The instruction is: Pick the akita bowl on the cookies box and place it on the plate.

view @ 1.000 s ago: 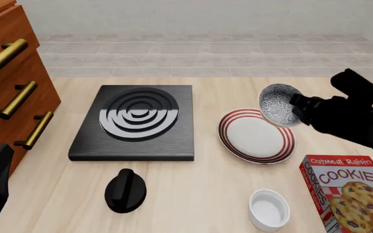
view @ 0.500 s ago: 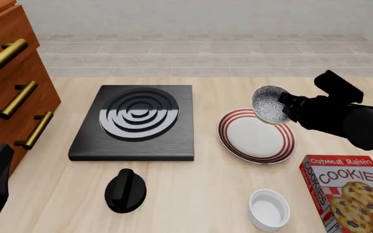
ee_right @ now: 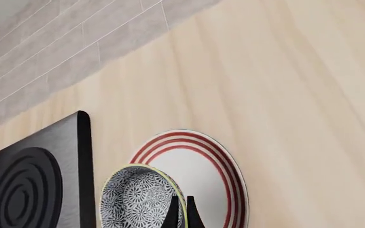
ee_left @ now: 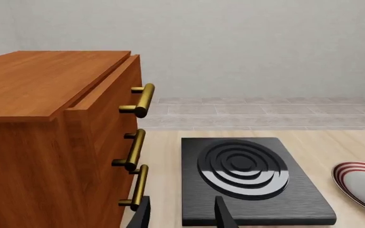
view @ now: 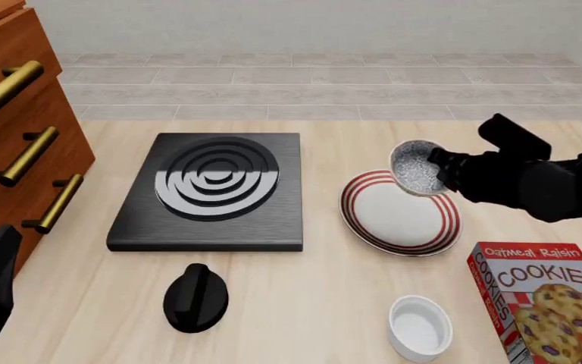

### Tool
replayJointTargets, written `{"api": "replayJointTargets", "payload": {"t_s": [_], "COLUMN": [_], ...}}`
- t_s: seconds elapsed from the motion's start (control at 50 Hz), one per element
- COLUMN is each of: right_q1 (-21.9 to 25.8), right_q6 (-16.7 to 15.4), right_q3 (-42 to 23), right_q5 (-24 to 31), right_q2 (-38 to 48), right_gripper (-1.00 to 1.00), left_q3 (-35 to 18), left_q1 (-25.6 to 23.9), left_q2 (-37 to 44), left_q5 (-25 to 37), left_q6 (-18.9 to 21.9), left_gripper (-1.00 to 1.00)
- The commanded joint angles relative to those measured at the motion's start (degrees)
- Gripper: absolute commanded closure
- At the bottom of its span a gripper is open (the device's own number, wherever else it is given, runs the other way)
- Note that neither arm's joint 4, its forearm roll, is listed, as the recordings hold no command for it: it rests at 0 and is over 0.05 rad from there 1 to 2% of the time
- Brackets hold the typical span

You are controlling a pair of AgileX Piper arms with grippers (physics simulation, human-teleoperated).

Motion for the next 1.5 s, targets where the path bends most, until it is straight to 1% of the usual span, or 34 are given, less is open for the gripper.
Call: {"api": "replayJointTargets", "payload": {"t_s": [0.02, 0.56, 0.78, 0.9, 1.12, 1.5], "right_q1": [-0.5, -0.7, -0.4, -0.1, 0.9, 0.9], "right_q6": [-0.9, -3.0, -3.6, -3.6, -2.5, -2.8], "right_q3": [-2.0, -4.0, -4.1, -4.3, -4.0, -3.5], "right_q5": [0.6, 0.9, -0.2, -0.6, -1.6, -2.8], "right_q2": [2.4, 6.9, 9.1, 10.1, 11.8, 13.2], "right_gripper": [1.00, 1.00, 1.00, 1.00, 1.00, 1.00], "left_q3": [0.0, 0.0, 0.0, 0.0, 0.0, 0.0], "left_q1": [0.0, 0.0, 0.0, 0.0, 0.0, 0.0], "left_q2": [0.0, 0.0, 0.0, 0.0, 0.0, 0.0], "left_q5": [0.0, 0.0, 0.0, 0.0, 0.0, 0.0], "left_q6": [0.0, 0.0, 0.0, 0.0, 0.0, 0.0], "left_gripper": [-1.00, -1.00, -1.00, -1.00, -1.00, -1.00]}}
